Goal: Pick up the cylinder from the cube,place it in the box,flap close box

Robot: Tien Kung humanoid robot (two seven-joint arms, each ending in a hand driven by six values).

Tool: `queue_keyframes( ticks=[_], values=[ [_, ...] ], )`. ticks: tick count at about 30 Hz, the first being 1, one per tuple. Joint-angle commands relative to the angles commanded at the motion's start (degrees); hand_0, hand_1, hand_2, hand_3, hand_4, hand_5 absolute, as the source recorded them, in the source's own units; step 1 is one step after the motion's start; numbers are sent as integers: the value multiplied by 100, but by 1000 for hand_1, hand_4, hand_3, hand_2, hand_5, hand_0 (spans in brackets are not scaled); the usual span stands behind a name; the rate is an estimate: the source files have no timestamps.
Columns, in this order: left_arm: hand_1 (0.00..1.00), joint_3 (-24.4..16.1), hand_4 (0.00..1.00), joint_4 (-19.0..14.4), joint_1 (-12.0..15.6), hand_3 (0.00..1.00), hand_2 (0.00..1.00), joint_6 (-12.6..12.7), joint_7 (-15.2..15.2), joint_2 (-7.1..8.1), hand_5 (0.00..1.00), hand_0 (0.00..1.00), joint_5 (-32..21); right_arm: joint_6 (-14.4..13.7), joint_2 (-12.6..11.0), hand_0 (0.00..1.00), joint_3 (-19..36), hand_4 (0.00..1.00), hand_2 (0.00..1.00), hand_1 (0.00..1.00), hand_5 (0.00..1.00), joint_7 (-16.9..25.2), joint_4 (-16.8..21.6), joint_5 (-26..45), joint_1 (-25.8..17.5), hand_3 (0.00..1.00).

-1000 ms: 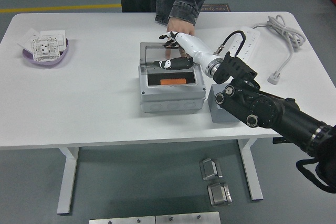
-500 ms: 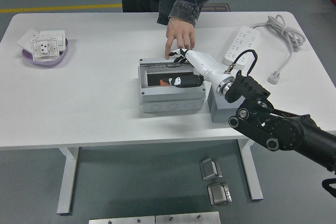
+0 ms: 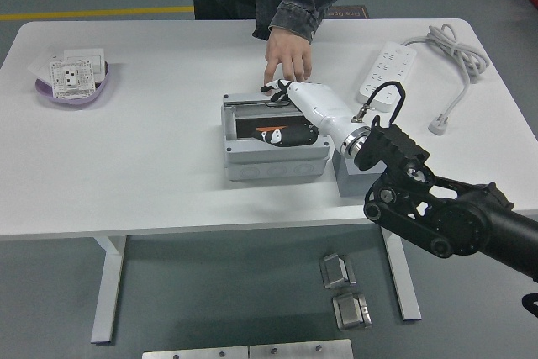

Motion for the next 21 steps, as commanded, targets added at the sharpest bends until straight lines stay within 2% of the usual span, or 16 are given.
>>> queue_keyframes(
  ticks=[9, 14, 18, 21],
  values=[
    [573, -12, 417, 0, 23, 581, 542, 14, -11, -1, 83, 622, -10, -36, -36, 621, -12, 920, 697, 626, 583, 23, 33, 95, -280, 840],
    [572, -28, 416, 0, 37, 582, 542, 10, 0, -6, 83, 622, 20, 37, -125, 604, 288, 920, 697, 625, 588, -44, 192, -108, -401, 840],
    [571, -143, 413, 0, 39, 581, 542, 11, 2, -5, 83, 621, 139, 286, -379, 601, 836, 920, 697, 626, 606, -230, 438, -534, -608, 844],
    [571, -266, 413, 0, 54, 581, 542, 7, 3, -6, 83, 621, 259, 566, -620, 601, 1347, 920, 697, 626, 606, -426, 741, -888, -938, 844]
  ],
)
